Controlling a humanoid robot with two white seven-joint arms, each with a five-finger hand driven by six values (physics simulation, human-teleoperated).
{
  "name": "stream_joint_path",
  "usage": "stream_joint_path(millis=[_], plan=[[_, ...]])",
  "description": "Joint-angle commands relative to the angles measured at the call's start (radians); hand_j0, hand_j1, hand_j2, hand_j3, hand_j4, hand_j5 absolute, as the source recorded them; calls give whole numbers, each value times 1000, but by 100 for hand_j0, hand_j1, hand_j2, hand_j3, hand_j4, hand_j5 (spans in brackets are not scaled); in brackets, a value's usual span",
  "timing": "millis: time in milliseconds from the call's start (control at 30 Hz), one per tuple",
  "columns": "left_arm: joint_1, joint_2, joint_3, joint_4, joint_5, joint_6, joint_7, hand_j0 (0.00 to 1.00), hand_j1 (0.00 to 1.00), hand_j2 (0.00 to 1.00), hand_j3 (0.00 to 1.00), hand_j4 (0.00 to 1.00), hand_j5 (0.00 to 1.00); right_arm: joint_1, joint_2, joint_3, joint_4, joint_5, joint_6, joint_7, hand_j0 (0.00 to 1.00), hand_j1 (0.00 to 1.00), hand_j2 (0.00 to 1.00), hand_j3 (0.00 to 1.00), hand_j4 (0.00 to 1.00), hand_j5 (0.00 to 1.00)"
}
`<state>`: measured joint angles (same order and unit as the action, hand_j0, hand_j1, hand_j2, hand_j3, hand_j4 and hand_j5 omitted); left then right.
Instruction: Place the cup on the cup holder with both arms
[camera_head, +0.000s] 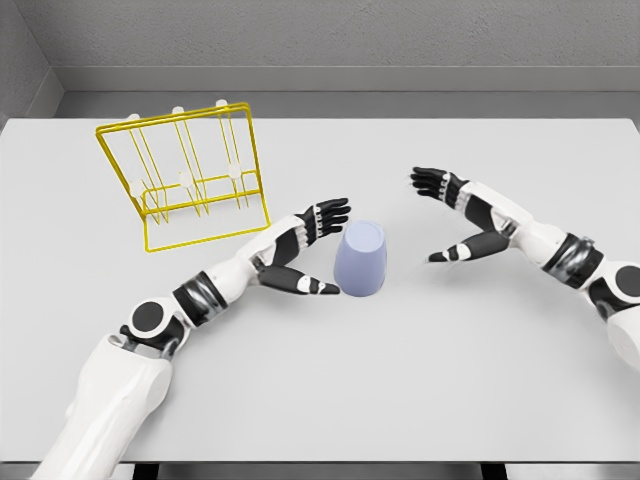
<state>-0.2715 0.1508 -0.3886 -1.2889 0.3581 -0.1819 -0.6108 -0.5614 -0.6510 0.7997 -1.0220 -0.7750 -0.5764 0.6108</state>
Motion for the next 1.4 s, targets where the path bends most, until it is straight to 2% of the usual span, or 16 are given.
stream_joint_path(millis=[0, 100, 267, 300, 367, 400, 433, 500, 533, 800, 1367], plan=[[0, -4, -12, -1, -11, -1, 0, 100, 100, 100, 100, 100, 100, -2, -47, -5, 2, -6, 0, 0, 100, 100, 100, 100, 100, 100], [0, -13, -12, 2, -15, 1, 0, 100, 100, 100, 100, 100, 100, -46, -102, -5, 14, -6, -2, 0, 100, 100, 100, 100, 100, 100], [-14, -33, -7, 17, -18, 6, 0, 100, 100, 100, 100, 100, 100, -63, -145, 9, -20, 13, -34, 0, 100, 100, 100, 100, 100, 100], [-14, -34, -3, 17, -18, 6, 0, 100, 100, 100, 100, 100, 100, -78, -145, 7, -13, 78, -34, 0, 100, 100, 100, 100, 100, 100], [-20, -34, -3, 23, -18, 6, 0, 100, 100, 100, 100, 100, 100, -94, -159, -8, -12, 422, -34, -20, 100, 100, 100, 100, 100, 100], [-21, -36, -3, 28, -18, 6, 0, 100, 100, 100, 100, 100, 100, -104, -161, -37, -12, 588, -34, -167, 100, 100, 100, 100, 100, 100], [-25, -40, -3, 34, -18, 6, 0, 100, 100, 100, 100, 100, 100, -106, -161, -79, -20, 723, -34, -252, 100, 100, 100, 100, 100, 100], [-35, -42, -7, 53, -18, 4, 0, 100, 100, 100, 100, 100, 100, -109, -164, -180, -76, 957, -34, -358, 100, 100, 100, 100, 100, 100], [-35, -43, -10, 53, -18, 6, 0, 100, 100, 100, 100, 100, 100, -107, -171, -221, -84, 1023, -34, -424, 100, 100, 100, 100, 100, 100], [-32, -65, -15, 51, -18, 1, 0, 100, 100, 100, 100, 100, 100, -101, -170, -206, -63, 1011, -34, -434, 100, 100, 100, 100, 100, 100], [-32, -88, -15, 51, -41, 1, 0, 100, 100, 100, 100, 100, 100, -104, -142, -209, -66, 1011, -34, -428, 100, 100, 100, 100, 100, 100]])
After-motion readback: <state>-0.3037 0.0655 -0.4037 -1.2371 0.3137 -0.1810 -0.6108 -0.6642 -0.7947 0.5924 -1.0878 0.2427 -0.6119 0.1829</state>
